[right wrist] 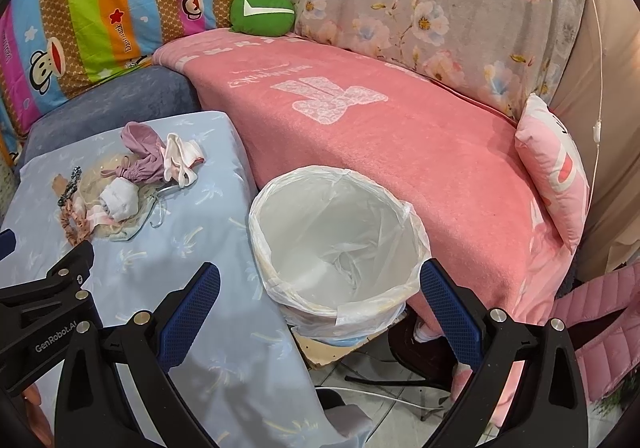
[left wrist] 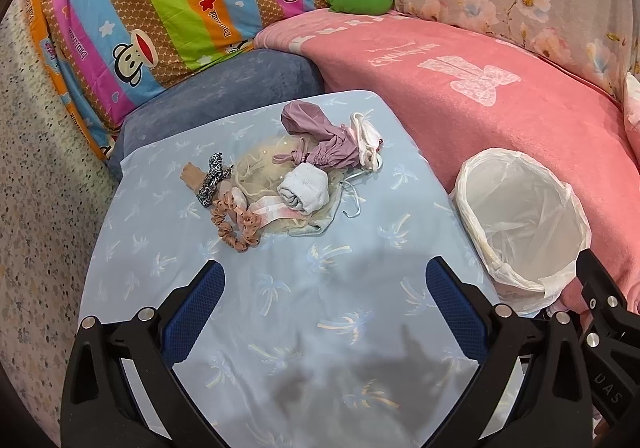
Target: Collect trash
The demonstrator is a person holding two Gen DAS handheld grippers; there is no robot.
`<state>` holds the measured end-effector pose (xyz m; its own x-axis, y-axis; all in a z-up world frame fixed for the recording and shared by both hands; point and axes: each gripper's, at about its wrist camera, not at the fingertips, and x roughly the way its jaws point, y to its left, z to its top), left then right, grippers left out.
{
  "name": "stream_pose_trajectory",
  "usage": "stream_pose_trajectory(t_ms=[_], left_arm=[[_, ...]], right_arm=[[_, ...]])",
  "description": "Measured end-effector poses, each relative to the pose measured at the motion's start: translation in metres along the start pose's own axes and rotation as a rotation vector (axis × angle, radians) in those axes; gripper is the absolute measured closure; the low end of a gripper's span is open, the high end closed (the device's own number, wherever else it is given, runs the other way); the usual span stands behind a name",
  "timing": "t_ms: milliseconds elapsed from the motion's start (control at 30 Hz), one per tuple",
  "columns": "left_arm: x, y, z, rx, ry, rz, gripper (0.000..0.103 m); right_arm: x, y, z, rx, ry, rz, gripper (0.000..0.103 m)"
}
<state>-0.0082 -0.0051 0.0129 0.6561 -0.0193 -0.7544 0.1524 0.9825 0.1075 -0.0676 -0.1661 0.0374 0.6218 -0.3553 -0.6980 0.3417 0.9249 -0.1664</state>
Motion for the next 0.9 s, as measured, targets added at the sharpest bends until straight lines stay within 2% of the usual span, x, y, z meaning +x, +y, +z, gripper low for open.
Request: stream_pose_trajectory(t_ms=[900], left_arm=[[-0.0009,0.0005,0.0000,0.000,-0.002,-0.004,0.007]], right_arm=[[-0.0009,-0.0024,0.0015,-0.001,0.001,-0.010,0.006]])
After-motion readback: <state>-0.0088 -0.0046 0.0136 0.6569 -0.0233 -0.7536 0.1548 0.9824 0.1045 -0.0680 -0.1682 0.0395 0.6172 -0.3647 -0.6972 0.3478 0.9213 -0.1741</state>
